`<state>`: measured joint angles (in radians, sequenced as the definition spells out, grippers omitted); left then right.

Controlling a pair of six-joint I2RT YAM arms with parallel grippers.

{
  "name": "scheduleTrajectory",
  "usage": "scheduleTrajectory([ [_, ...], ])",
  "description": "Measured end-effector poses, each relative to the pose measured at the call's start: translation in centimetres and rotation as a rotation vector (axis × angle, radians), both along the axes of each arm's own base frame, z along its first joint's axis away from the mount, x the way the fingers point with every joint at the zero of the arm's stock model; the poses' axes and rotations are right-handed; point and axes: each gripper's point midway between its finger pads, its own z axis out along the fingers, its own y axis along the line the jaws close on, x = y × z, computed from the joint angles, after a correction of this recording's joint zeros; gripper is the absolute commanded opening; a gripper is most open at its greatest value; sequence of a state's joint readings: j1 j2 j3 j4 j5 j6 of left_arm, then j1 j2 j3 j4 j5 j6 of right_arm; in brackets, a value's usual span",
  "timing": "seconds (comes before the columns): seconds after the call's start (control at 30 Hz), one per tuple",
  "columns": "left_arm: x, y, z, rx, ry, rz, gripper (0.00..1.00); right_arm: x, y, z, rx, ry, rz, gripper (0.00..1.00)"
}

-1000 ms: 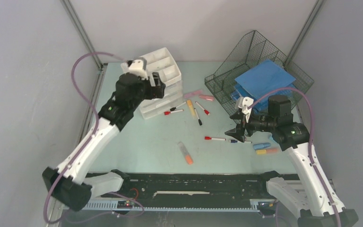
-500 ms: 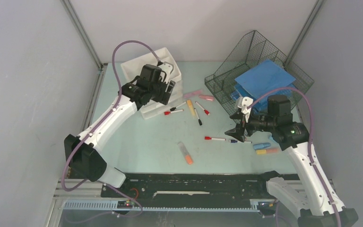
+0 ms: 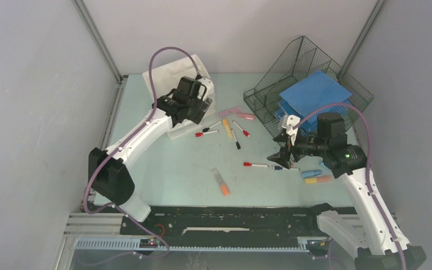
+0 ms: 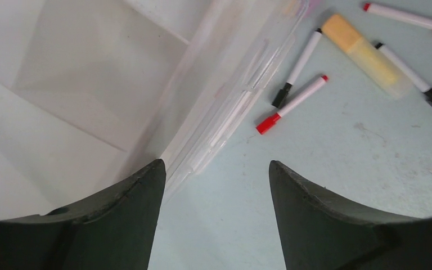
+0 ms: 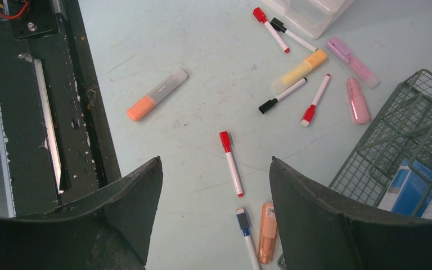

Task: Organize the desk
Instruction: Open the drawer in the storage box.

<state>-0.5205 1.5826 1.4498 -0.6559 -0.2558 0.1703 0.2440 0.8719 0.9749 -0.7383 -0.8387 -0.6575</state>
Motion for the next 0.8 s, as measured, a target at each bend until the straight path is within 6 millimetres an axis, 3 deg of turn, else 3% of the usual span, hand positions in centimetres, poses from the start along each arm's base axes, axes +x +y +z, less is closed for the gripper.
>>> scheduleTrajectory([
  [0.07, 0.4, 0.4, -0.1, 0.029, -0.012, 0.01, 0.73, 0.0, 0.0, 0.0, 0.0, 0.0, 0.0, 0.77],
  [0.3, 1.2, 0.6, -0.3, 0.061, -0.031, 0.002, 0.46, 0.0, 0.0, 0.0, -0.002, -0.003, 0.002, 0.77],
  [0.7, 0.3, -1.7, 0.1, -0.05, 0.003, -0.115, 0.43, 0.0, 0.0, 0.0, -0.003, -0.007, 0.004, 0.77],
  [0.8, -0.2, -2.1, 0.3, -0.078, 0.015, -0.133, 0.48, 0.0, 0.0, 0.0, -0.004, -0.007, 0.004, 0.78],
])
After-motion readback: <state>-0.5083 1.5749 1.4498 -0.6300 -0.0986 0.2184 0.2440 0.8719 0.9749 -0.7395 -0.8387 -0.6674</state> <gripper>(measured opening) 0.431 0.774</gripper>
